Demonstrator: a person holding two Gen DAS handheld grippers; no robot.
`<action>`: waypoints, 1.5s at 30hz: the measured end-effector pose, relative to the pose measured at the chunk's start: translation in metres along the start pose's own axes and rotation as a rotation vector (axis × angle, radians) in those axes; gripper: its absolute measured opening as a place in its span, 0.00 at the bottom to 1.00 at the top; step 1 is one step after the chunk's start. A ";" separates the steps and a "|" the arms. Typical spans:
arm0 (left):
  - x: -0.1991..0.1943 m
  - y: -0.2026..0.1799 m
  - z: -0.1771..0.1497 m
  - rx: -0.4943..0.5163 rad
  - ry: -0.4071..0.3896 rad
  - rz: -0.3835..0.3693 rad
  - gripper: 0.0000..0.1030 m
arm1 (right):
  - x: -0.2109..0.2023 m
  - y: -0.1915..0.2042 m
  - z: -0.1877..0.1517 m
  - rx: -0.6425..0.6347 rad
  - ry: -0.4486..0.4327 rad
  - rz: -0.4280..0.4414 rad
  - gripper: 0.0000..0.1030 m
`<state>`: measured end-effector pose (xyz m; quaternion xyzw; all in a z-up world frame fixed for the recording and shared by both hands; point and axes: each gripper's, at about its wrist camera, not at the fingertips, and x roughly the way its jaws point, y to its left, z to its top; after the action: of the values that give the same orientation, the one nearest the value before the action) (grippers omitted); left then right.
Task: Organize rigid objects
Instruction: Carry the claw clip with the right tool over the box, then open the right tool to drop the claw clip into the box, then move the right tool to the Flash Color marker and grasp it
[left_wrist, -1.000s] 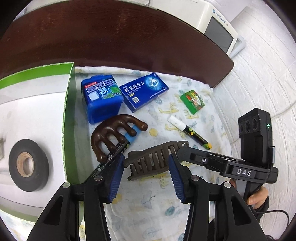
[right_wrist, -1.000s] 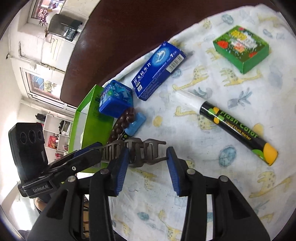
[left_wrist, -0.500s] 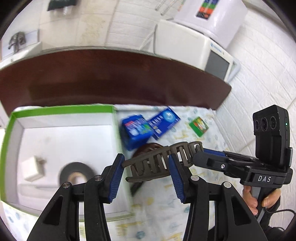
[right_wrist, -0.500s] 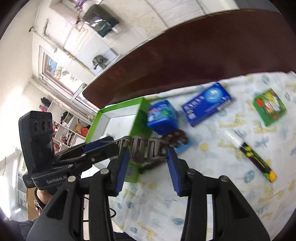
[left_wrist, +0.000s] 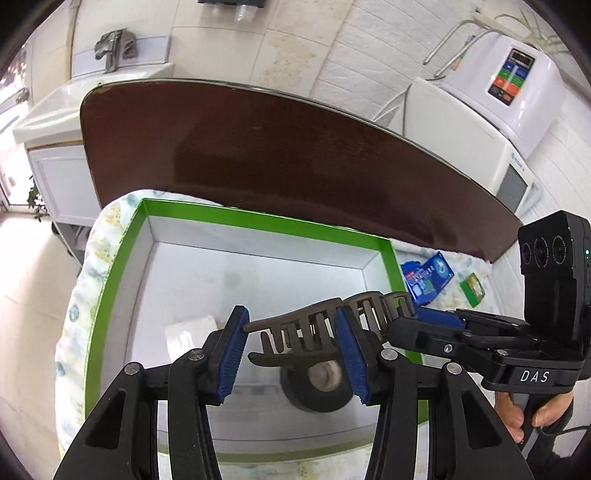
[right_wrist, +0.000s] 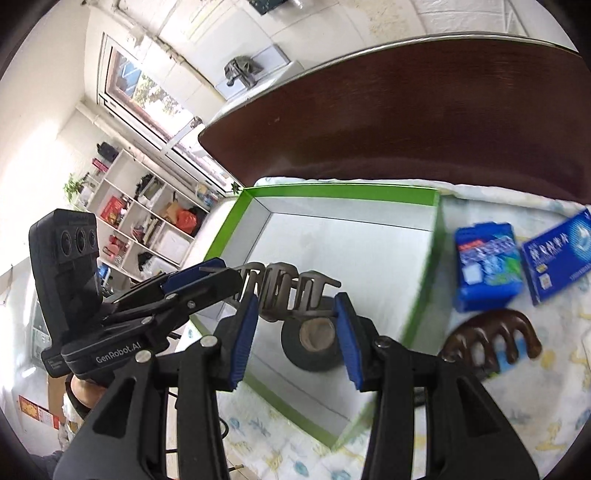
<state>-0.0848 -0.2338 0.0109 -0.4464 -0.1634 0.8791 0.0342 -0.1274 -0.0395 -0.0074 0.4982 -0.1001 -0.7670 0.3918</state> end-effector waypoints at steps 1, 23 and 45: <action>0.004 0.005 0.002 -0.007 0.004 0.001 0.48 | 0.007 0.001 0.004 0.003 0.012 -0.002 0.42; 0.033 0.048 0.007 -0.053 0.061 0.059 0.48 | 0.032 -0.016 0.020 0.080 0.037 -0.043 0.41; 0.043 -0.190 -0.053 0.425 0.153 -0.026 0.50 | -0.147 -0.148 -0.067 0.187 -0.160 -0.389 0.46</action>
<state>-0.0852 -0.0319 0.0090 -0.4925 0.0229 0.8568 0.1510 -0.1165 0.1787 -0.0198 0.4798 -0.1036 -0.8525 0.1794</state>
